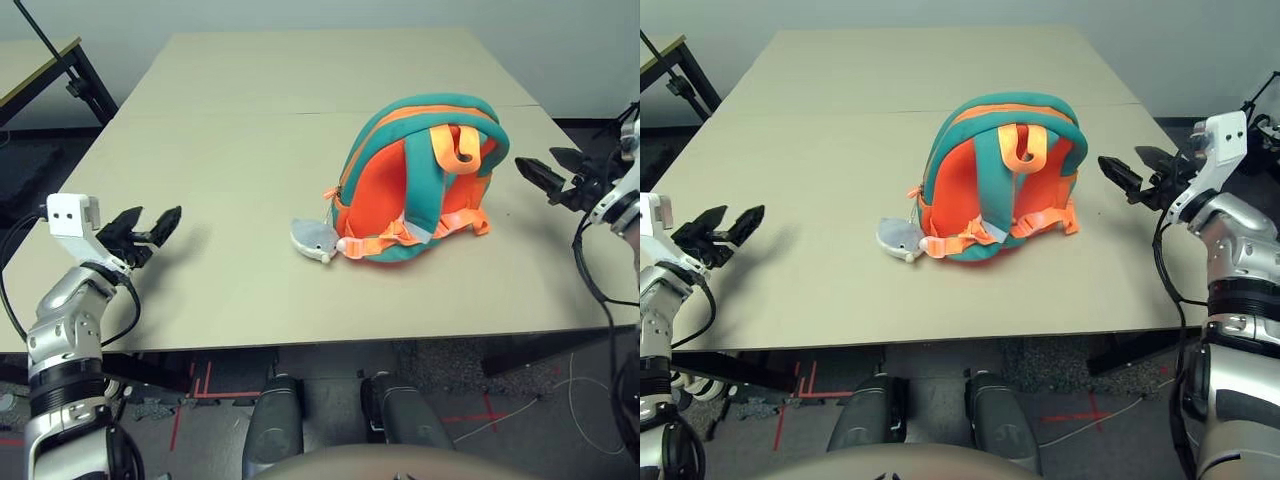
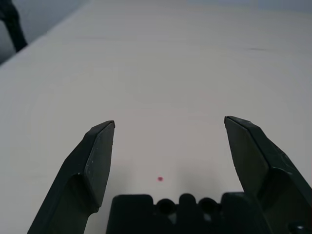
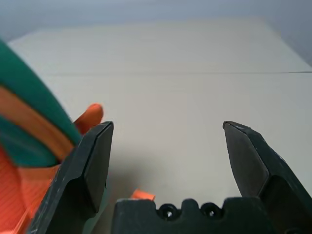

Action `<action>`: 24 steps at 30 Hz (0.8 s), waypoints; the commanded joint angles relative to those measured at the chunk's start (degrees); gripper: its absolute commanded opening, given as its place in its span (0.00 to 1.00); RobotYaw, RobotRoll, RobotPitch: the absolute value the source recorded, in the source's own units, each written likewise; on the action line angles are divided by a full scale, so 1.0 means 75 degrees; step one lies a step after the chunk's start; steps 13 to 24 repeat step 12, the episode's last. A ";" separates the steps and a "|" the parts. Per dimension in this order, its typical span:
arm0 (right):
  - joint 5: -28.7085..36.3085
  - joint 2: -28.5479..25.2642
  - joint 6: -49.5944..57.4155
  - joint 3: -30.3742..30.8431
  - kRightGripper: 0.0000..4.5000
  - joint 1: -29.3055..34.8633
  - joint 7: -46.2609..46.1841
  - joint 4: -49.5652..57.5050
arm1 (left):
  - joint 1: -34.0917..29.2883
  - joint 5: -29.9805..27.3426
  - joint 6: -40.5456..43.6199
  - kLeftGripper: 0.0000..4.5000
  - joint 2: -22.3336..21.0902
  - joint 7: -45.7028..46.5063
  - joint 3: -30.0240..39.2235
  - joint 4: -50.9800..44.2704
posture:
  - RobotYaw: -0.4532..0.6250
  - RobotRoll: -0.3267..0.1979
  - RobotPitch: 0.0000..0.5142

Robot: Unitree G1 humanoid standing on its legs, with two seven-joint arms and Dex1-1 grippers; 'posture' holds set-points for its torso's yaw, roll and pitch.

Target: Put the pencil case into the backpack and zip it.

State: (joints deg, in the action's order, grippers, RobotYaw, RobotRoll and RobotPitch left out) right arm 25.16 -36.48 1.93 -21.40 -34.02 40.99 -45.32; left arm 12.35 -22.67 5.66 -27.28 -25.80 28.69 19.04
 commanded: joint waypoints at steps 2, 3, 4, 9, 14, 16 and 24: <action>-0.0150 0.0431 -0.1001 -0.0280 0.99 -0.0079 -0.0625 -0.0662 | 0.0036 0.0452 -0.0826 1.00 0.0276 0.0947 0.0075 0.0195 | 0.44 0.62 0.15; -0.0165 0.0557 -0.1205 -0.0304 0.99 -0.0064 -0.0762 -0.0770 | 0.0066 0.0494 -0.0975 1.00 0.0311 0.1074 0.0085 0.0256 | 0.44 0.62 0.15; -0.0206 0.0641 -0.1389 -0.0317 0.99 -0.0055 -0.0882 -0.0897 | 0.0101 0.0534 -0.1103 1.00 0.0327 0.1190 0.0084 0.0343 | 0.44 0.62 0.15; -0.0366 0.1012 -0.1740 -0.0249 0.99 0.0122 -0.1028 -0.1180 | 0.0282 0.0565 -0.1369 1.00 0.0269 0.1541 0.0039 0.0743 | 0.43 0.62 0.15; -0.0490 0.1136 -0.1962 -0.0240 0.99 0.0193 -0.1153 -0.1427 | 0.0386 0.0569 -0.1349 1.00 0.0230 0.1548 -0.0064 0.0934 | 0.42 0.62 0.15; -0.0490 0.1136 -0.1962 -0.0240 0.99 0.0193 -0.1153 -0.1427 | 0.0386 0.0569 -0.1349 1.00 0.0230 0.1548 -0.0064 0.0934 | 0.42 0.62 0.15; -0.0490 0.1136 -0.1962 -0.0240 0.99 0.0193 -0.1153 -0.1427 | 0.0386 0.0569 -0.1349 1.00 0.0230 0.1548 -0.0064 0.0934 | 0.42 0.62 0.15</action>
